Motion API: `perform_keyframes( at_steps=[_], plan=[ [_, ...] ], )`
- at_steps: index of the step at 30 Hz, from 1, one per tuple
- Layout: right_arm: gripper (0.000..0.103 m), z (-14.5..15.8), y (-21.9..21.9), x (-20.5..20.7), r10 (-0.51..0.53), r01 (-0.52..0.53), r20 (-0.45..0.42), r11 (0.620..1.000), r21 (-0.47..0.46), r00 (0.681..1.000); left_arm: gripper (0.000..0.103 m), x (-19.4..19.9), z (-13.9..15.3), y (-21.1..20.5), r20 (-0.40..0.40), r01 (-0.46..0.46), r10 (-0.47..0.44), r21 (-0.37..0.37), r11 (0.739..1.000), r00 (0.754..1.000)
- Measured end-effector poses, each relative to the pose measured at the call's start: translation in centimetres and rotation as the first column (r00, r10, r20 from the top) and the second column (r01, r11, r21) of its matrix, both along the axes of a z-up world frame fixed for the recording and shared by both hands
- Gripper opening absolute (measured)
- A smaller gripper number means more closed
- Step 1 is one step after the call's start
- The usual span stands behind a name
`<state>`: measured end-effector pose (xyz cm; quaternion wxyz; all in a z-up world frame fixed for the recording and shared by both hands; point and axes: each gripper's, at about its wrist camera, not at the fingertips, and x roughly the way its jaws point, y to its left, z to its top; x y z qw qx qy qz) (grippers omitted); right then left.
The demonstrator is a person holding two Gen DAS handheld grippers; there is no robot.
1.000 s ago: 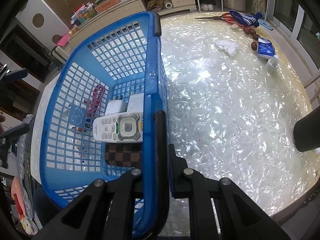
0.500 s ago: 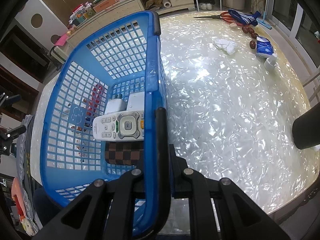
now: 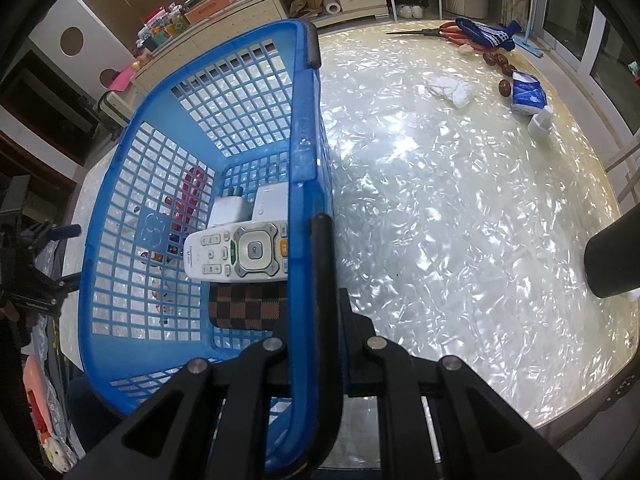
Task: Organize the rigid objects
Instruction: 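Move the left tool back to the table toward the brown massager, then grasp the brown wooden massager with the left tool and lift it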
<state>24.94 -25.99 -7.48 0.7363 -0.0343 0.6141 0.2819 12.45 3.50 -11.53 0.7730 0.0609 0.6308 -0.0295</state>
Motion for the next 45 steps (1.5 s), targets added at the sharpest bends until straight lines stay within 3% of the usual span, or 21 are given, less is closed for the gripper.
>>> perform_keyframes(
  at_steps=[6, 11, 36, 45],
  plan=[
    [0.01, 0.0, -0.1, 0.1, 0.002, -0.002, -0.003, 1.0, 0.005, 1.0, 0.103, 1.2, -1.8, -1.4, 0.015, -0.003, 0.004, -0.043, 0.999, 1.0],
    [0.01, 0.1, -0.2, 0.0, 0.005, -0.005, 0.0, 1.0, 0.005, 1.0, 0.103, 2.1, -3.3, -2.8, 0.0, 0.021, -0.021, -0.036, 0.999, 1.0],
    [0.012, 0.2, -0.2, -0.2, 0.01, -0.01, 0.001, 1.0, 0.016, 1.0, 0.102, 8.1, -8.7, -4.5, -0.009, -0.041, 0.041, -0.036, 0.999, 0.999],
    [0.012, 0.3, -0.2, -0.4, 0.006, -0.006, 0.0, 1.0, 0.021, 1.0, 0.089, 10.5, -9.4, -4.6, 0.01, -0.119, 0.12, -0.08, 0.99, 0.993]
  ],
)
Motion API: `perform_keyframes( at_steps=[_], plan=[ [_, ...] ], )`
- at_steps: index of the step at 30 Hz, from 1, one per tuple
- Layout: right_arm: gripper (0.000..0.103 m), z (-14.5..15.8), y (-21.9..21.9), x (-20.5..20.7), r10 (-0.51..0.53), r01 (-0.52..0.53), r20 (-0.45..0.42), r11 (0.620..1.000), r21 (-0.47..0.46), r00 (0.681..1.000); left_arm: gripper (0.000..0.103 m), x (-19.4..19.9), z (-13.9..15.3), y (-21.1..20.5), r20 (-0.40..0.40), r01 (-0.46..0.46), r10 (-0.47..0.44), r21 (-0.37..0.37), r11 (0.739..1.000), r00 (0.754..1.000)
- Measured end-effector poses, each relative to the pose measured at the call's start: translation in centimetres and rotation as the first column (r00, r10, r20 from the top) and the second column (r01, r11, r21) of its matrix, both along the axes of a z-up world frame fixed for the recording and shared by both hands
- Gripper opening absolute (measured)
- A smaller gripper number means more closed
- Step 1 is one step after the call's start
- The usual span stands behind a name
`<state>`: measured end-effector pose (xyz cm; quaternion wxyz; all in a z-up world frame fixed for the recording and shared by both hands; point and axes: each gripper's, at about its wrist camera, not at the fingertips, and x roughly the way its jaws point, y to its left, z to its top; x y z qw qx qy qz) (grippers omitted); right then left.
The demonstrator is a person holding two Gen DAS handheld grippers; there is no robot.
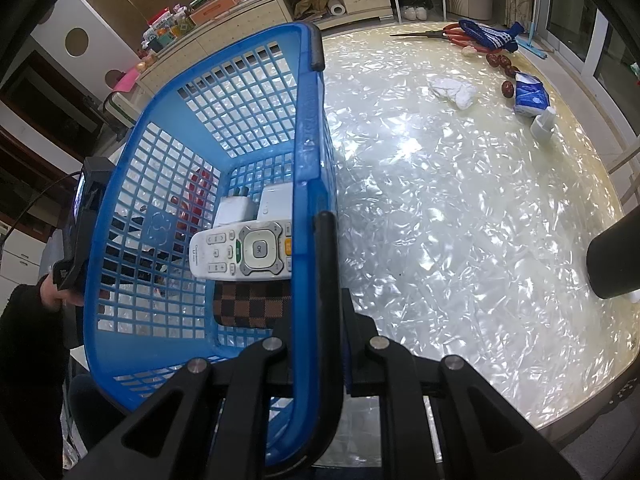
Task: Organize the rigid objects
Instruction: 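Grasp the brown wooden massager with the left tool and lift it, then carry the massager over the basket and open the left tool to drop it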
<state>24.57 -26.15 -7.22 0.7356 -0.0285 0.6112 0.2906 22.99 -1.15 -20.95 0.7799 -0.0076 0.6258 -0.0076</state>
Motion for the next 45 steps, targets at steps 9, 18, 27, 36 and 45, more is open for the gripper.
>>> perform_keyframes(
  at_steps=[9, 18, 27, 36, 45],
  plan=[
    [0.012, 0.0, 0.0, 0.0, -0.002, 0.002, 0.0, 1.0, 0.001, 1.0, 0.056, 0.7, 0.7, -0.6, 0.02, 0.012, -0.012, -0.003, 1.0, 1.0],
    [0.013, 0.0, -0.2, 0.0, -0.009, 0.009, -0.002, 1.0, 0.004, 1.0, 0.056, -1.7, 1.8, 0.2, 0.061, -0.013, 0.013, -0.001, 1.0, 0.998],
    [0.012, 0.1, -0.1, -0.1, -0.011, 0.011, 0.0, 1.0, -0.007, 1.0, 0.056, -4.6, 6.9, 1.9, 0.124, -0.011, 0.008, 0.024, 1.0, 0.992],
    [0.011, 0.3, 0.0, -0.4, -0.016, 0.016, 0.002, 1.0, -0.019, 1.0, 0.056, -7.5, 13.5, 0.0, 0.219, 0.068, -0.074, 0.034, 0.997, 0.973],
    [0.011, 0.9, 0.0, -0.7, -0.017, 0.017, 0.016, 1.0, -0.021, 1.0, 0.056, -9.0, 17.8, -4.9, 0.281, 0.235, -0.242, 0.059, 0.97, 0.929]
  ],
)
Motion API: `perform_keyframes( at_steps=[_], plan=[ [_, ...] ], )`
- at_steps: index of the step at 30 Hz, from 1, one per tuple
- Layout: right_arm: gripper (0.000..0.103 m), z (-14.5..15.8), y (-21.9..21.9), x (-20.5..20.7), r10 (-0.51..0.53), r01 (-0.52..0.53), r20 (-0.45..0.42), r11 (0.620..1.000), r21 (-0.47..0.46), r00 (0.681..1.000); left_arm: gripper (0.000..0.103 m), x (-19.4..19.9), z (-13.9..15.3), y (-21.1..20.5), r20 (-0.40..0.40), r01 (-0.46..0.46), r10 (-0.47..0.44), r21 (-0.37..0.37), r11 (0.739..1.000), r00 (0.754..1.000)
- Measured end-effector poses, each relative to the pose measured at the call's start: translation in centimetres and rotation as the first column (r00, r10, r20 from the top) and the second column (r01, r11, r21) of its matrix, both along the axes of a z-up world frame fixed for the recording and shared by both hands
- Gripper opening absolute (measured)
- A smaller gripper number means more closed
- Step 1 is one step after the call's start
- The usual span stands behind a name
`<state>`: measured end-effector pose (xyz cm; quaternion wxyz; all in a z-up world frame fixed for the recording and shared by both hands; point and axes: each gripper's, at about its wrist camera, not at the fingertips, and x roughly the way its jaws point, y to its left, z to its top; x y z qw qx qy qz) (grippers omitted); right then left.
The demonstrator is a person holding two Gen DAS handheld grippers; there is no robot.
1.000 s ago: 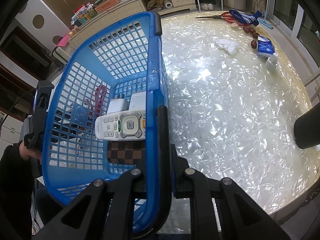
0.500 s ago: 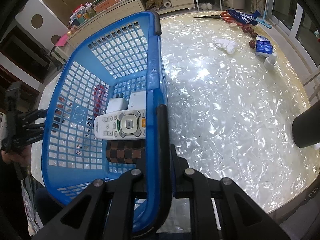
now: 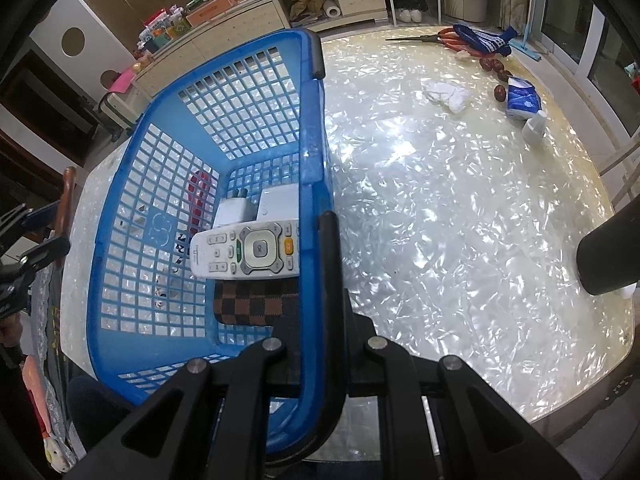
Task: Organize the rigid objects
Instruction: 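Carry the massager over the basket and open the left tool to drop it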
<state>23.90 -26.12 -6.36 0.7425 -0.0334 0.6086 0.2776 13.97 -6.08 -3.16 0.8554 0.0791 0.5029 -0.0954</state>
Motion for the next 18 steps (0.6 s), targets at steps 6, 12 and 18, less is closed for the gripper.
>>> perform_keyframes(
  at_steps=[6, 12, 18],
  plan=[
    [0.011, 0.1, 0.0, -0.1, -0.002, 0.002, 0.003, 1.0, -0.001, 1.0, 0.056, 0.4, 0.0, -3.6, -0.003, 0.133, -0.133, 0.045, 0.99, 0.991],
    [0.011, 0.2, -0.2, -0.1, -0.002, 0.002, 0.003, 1.0, 0.006, 1.0, 0.056, 1.7, -1.0, -6.8, -0.028, 0.261, -0.259, 0.098, 0.96, 0.965],
    [0.011, 0.2, -0.2, -0.1, 0.001, -0.001, 0.004, 1.0, 0.006, 1.0, 0.056, 2.6, -2.0, -9.1, 0.007, 0.414, -0.416, 0.085, 0.906, 0.91]
  ],
)
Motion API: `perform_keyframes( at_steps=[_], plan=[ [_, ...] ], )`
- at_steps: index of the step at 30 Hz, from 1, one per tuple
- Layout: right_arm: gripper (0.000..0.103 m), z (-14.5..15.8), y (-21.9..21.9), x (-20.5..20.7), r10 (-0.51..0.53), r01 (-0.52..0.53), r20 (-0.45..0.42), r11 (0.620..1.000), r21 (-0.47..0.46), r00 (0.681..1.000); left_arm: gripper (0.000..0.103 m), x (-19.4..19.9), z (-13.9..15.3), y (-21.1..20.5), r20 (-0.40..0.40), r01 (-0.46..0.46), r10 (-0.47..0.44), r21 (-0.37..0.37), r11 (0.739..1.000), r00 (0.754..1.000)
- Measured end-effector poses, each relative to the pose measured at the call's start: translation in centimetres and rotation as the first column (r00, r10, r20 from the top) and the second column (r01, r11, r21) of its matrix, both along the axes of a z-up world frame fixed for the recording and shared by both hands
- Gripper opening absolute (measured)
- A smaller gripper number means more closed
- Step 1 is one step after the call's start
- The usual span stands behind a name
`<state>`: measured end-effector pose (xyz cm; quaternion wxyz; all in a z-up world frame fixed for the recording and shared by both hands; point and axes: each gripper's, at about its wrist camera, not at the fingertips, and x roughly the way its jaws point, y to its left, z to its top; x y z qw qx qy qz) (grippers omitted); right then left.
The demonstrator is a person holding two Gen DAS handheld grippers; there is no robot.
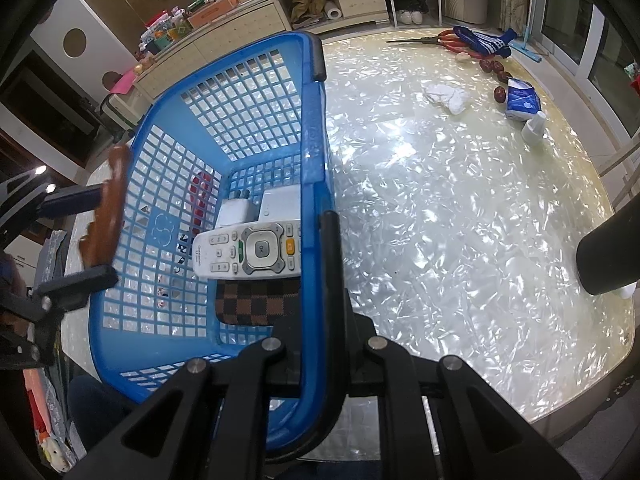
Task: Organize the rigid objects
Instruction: 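Carry the massager over the basket and open the left tool to drop it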
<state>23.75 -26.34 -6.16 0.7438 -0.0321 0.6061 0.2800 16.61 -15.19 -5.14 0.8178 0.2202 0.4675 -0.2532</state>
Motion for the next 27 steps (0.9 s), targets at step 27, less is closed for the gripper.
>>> perform_keyframes(
  at_steps=[27],
  plan=[
    [0.012, -0.1, -0.3, -0.1, 0.001, -0.001, -0.001, 1.0, 0.026, 1.0, 0.056, 3.0, -6.8, -4.2, -0.15, 0.245, -0.229, 0.101, 0.964, 0.962]
  ],
)
